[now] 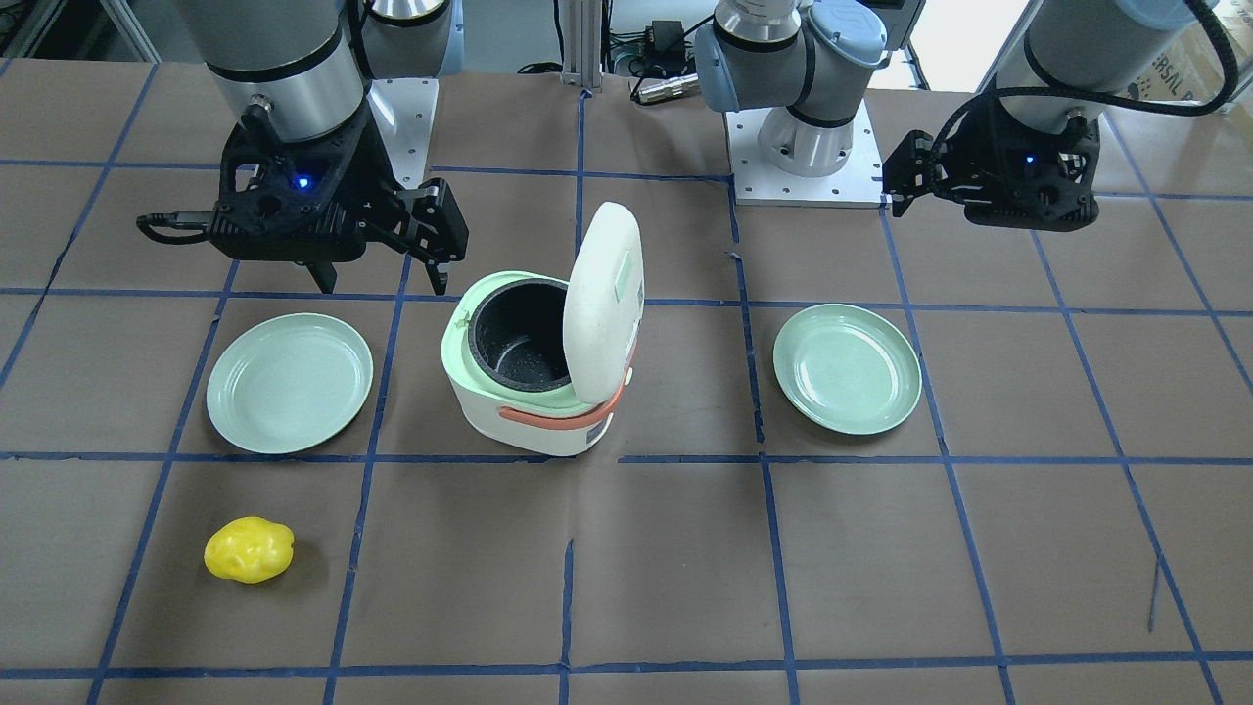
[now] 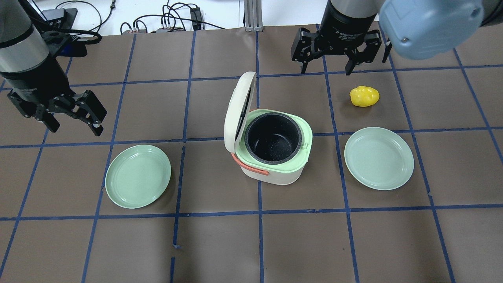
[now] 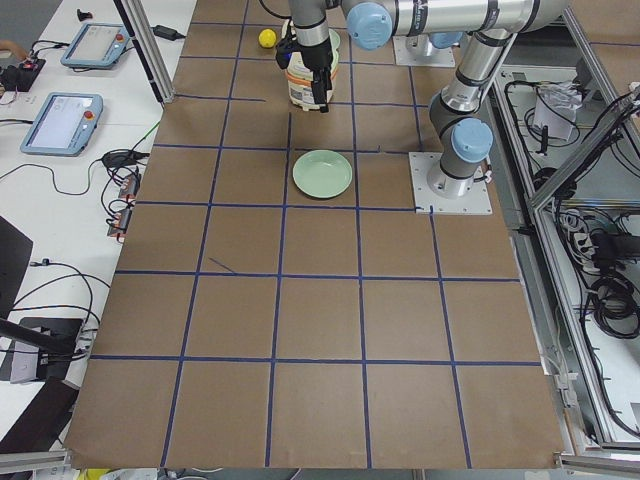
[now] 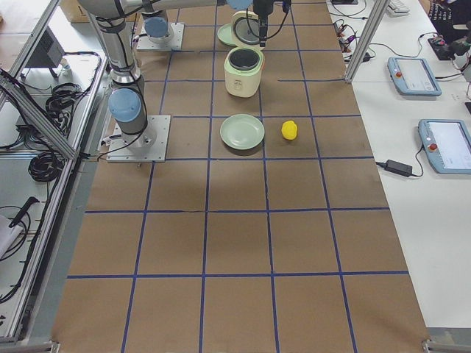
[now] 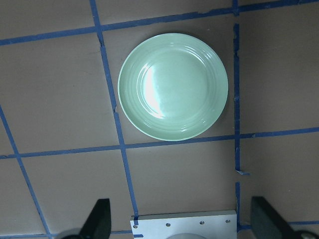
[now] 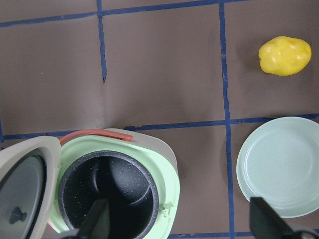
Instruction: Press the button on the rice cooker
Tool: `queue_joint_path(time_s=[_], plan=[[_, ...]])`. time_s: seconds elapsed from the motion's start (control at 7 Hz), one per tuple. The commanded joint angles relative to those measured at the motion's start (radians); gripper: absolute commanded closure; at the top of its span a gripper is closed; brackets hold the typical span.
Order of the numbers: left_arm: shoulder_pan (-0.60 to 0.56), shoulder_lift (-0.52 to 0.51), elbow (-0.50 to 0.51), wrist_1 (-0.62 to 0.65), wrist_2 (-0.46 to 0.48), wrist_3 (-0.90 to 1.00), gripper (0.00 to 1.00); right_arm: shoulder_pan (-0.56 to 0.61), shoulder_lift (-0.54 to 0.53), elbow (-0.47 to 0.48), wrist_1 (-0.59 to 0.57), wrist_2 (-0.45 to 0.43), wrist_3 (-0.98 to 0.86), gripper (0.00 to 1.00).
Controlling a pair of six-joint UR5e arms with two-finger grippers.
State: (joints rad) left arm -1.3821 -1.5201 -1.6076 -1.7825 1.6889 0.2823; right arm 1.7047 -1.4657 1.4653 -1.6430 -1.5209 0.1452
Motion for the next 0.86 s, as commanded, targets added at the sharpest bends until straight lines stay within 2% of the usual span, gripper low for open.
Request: queue_joint_path(time_s=[0.0, 0.71], plan=[[0.000, 0.000, 0.000, 0.000, 0.000, 0.000, 0.00, -0.014, -0.015, 0.038, -0.006, -0.002, -0.126, 0.00], [0.000, 0.000, 0.000, 0.000, 0.000, 0.000, 0.00, -0.054, -0.018, 0.043, -0.003, -0.001, -0.176, 0.00]])
